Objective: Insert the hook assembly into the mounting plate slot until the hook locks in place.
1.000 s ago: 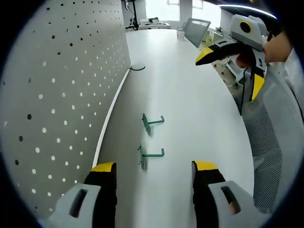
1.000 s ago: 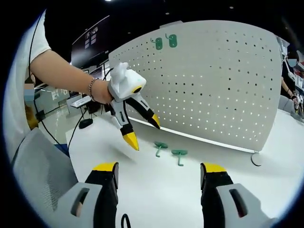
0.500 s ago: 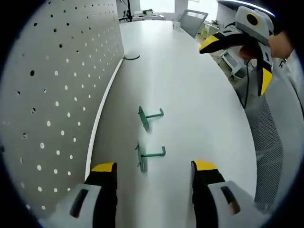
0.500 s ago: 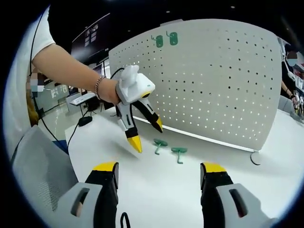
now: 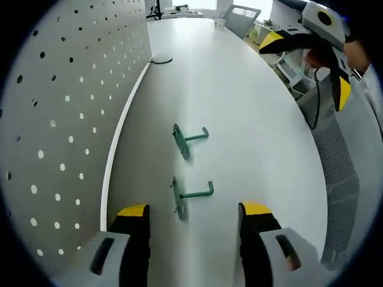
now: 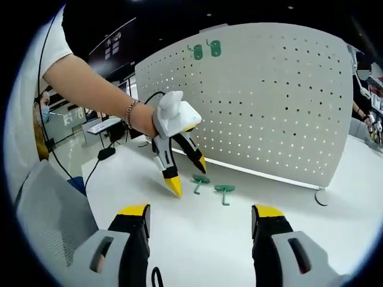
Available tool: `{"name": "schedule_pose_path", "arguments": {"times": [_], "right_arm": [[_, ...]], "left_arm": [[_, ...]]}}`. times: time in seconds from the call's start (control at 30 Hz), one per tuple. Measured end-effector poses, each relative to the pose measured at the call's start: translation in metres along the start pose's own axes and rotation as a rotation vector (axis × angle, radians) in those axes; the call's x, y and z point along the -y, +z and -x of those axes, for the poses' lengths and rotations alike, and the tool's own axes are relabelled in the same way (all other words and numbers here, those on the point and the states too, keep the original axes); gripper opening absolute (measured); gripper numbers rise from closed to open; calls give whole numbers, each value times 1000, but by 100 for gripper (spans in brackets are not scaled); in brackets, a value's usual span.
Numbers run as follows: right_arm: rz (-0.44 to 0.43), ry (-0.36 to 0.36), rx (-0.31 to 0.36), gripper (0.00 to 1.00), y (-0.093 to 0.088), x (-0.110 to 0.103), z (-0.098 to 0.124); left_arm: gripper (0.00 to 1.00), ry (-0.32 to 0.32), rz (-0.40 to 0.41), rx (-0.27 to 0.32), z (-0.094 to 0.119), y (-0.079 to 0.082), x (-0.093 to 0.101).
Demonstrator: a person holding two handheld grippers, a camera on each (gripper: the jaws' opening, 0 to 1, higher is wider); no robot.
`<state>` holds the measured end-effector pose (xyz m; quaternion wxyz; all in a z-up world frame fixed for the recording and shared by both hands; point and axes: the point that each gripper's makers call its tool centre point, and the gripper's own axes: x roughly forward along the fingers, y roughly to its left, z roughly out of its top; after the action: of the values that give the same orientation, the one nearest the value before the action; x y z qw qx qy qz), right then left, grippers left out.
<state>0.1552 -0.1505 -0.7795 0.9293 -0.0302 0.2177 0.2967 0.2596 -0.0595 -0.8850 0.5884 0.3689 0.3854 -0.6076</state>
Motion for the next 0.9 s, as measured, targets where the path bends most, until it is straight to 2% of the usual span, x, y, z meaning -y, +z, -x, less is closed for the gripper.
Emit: {"name": "schedule_pose_path", "arguments": {"times": [0.03, 0.13, 0.37, 0.6, 0.9], "right_arm": [[-5, 0, 2, 66, 0, 0, 0], [-7, 1, -3, 66, -2, 0, 0], [-13, -3, 1, 65, -1, 1, 0], [-25, -12, 2, 64, -1, 4, 1], [-31, -7, -1, 63, -2, 3, 1]], "left_arm": [[60, 7, -18, 19, 0, 4, -2], [59, -4, 10, 13, 0, 5, -6], [56, 25, -34, 5, -1, 5, -8], [53, 36, -18, 19, -1, 5, -9], [37, 70, 31, 36, 1, 5, -14]]}}
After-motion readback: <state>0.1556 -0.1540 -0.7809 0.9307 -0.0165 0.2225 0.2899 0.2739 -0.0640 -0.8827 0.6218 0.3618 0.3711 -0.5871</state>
